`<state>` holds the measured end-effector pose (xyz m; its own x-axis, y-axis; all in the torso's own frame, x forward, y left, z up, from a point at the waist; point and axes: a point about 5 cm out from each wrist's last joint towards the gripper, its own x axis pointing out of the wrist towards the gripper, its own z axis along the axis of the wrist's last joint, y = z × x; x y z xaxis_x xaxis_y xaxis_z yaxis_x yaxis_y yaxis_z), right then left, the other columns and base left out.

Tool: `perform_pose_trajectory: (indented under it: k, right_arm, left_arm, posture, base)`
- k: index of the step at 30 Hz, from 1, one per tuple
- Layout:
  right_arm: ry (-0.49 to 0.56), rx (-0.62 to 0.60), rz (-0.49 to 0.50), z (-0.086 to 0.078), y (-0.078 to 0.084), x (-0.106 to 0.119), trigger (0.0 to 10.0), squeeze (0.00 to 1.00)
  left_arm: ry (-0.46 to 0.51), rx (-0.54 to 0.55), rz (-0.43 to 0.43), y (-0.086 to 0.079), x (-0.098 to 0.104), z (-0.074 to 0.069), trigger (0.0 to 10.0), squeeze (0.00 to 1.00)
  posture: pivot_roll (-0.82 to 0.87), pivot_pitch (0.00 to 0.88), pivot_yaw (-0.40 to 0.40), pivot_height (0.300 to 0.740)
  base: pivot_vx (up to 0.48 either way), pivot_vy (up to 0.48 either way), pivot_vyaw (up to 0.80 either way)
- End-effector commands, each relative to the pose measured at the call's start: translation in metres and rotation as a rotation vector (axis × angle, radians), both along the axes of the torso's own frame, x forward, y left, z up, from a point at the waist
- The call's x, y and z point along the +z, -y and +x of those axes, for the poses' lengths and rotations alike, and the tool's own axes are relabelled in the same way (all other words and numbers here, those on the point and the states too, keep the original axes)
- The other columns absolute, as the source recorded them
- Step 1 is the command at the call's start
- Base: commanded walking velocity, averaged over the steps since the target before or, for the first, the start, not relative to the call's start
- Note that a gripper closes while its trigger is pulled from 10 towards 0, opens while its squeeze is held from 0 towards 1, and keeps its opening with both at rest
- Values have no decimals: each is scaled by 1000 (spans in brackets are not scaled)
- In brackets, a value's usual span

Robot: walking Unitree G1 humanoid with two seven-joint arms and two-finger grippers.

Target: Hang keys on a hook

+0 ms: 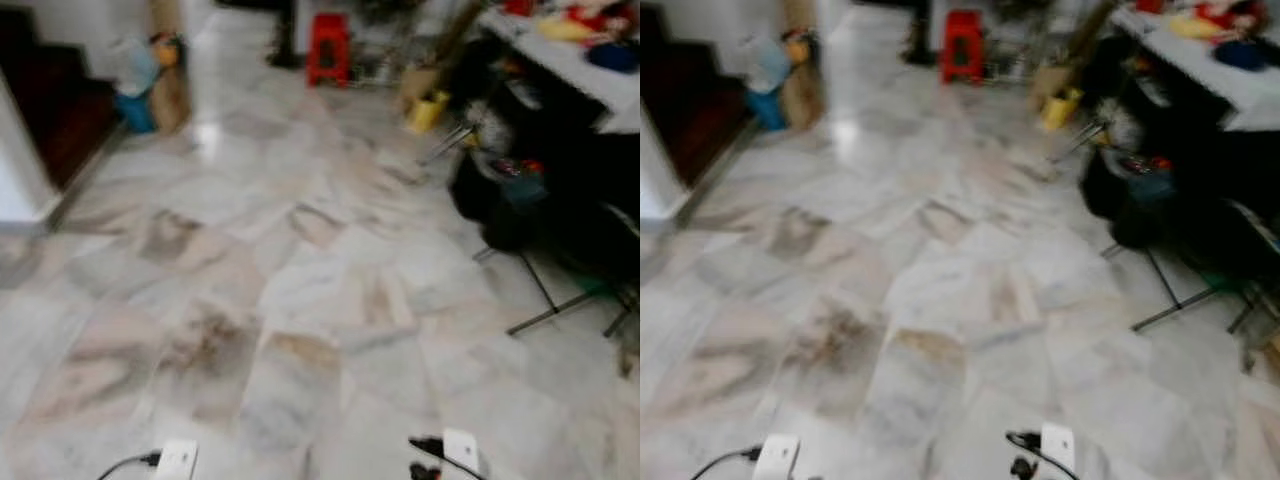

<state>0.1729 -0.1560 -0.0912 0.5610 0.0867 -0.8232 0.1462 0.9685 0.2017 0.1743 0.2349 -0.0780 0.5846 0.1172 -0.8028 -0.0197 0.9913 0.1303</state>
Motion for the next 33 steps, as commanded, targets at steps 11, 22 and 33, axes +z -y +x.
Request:
perform_pose_trajectory:
  k: [11,22,33]
  right_arm:
    - [-30,-37,-63,-9,15,-3,10000,0]
    - [-25,-45,-69,-8,17,-3,10000,1000]
    - [-32,-21,-75,-9,17,-3,10000,0]
  left_arm:
    - [2,4,-48,15,-2,3,10000,0]
    - [4,5,-54,18,-3,3,10000,0]
    - [1,-4,-52,19,-3,2,10000,0]
  posture:
    - [83,10,-121,732]
    - [83,10,-130,732]
    - [81,2,-129,732]
  base:
    - [0,0,-767]
    - [0,0,-756]
    - [0,0,-672]
